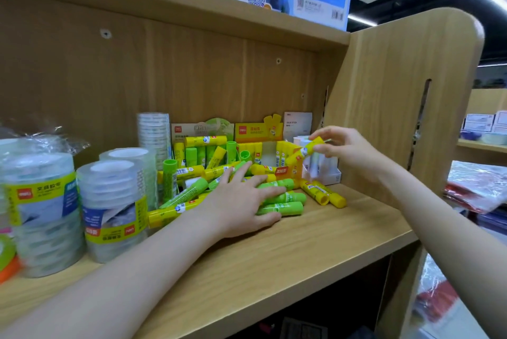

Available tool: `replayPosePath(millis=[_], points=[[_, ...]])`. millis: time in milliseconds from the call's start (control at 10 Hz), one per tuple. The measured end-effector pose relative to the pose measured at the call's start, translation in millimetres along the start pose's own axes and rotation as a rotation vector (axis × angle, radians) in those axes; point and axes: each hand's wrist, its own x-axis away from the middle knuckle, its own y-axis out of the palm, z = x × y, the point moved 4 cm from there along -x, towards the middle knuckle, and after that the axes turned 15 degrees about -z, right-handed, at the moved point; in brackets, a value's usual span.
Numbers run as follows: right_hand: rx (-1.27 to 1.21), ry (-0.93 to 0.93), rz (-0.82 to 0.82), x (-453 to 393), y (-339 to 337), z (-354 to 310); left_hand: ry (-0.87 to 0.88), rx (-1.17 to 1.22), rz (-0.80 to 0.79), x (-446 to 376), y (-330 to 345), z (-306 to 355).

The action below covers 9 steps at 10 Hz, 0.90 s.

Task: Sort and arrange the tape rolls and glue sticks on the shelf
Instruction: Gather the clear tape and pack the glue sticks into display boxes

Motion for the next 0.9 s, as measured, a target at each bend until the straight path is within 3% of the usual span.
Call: replayPosePath(millis=[100, 200, 300, 400, 500, 600, 700, 800, 900], points=[[-0.249, -0.03, 0.087, -13, -8, -8, 0.002, -0.002, 0.001, 0, 0, 0], [-0.224, -0.044, 0.149, -36, -4, -17, -0.001, 0.001, 0.001, 0, 0, 0], [0.161, -0.04, 0.217, -60, 10, -24, -0.003, -0.001, 0.008, 0, 0, 0], [0.606, -0.011, 0.084, -80, 41, -22, 0.002, 0.002, 0.007, 0, -1, 0], [0.736, 0.045, -0.038, -91, 63, -8, 0.0, 0.002, 0.009, 0, 0, 0], [0.454, 0.008, 0.077, -90, 56, -10, 0.001, 0.003, 0.01, -1, 1, 0], [-0.003, -0.013, 0.23, -83, 37, -15, 0.001, 0.0, 0.018, -1, 0, 0], [-0.086, -0.053, 0.27, -78, 27, -23, 0.0, -0.003, 0.021, -2, 1, 0], [0.165, -0.052, 0.185, -77, 27, -28, -0.005, -0.009, 0.023, -2, 1, 0]])
